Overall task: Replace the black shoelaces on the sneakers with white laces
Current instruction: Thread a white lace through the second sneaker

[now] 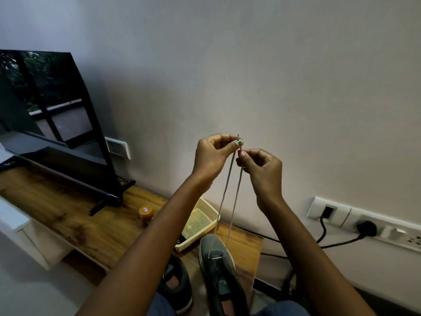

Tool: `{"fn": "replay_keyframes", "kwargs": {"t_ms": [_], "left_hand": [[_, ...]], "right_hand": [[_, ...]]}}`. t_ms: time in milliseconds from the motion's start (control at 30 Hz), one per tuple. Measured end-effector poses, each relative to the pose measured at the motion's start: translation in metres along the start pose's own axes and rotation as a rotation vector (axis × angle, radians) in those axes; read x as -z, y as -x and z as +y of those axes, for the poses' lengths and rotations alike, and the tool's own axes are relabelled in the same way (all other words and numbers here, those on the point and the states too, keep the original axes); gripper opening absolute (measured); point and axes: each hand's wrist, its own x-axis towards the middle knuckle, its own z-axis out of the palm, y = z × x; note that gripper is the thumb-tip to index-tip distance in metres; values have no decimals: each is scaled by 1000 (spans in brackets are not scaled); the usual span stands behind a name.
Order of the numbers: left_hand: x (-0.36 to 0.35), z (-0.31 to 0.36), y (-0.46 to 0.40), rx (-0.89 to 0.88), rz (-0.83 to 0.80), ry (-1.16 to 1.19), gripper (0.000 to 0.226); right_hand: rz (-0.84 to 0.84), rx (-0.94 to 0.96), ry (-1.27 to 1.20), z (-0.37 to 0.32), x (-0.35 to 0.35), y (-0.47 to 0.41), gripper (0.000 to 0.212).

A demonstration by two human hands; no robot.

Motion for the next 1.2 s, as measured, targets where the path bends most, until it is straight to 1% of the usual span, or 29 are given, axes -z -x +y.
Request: {"fn": "replay_keyframes", "kwargs": {"t_ms": [100, 167, 467, 633, 800, 933, 1067, 1133, 1200], "left_hand": [[1, 0, 2, 3, 3, -30, 21], [1, 0, 3, -1, 1, -40, 22], [2, 1, 4, -13, 20, -30, 20], [1, 0, 3, -18, 5, -13, 15], [4, -2, 1, -25, 8, -9, 19], [4, -2, 2, -30, -18, -18, 17], [4, -1, 1, -19, -47, -42, 12], [4, -1, -1, -18, -45, -63, 13], [4, 0, -2, -21, -35, -65, 15]], "right_hand": [[27, -1, -10, -2, 0, -1, 7], [33, 10, -12, -4, -1, 0, 9], [14, 65, 34, -7, -3, -1, 11], [6, 76, 48, -5, -3, -2, 9], [-12, 97, 82, -3, -2, -4, 8], [-27, 132, 133, -2, -2, -5, 7], [-83, 120, 115, 2, -1, -5, 10], [-147, 79, 127, 9, -1, -1, 8], [-225, 18, 166, 22, 0, 6, 13]]}}
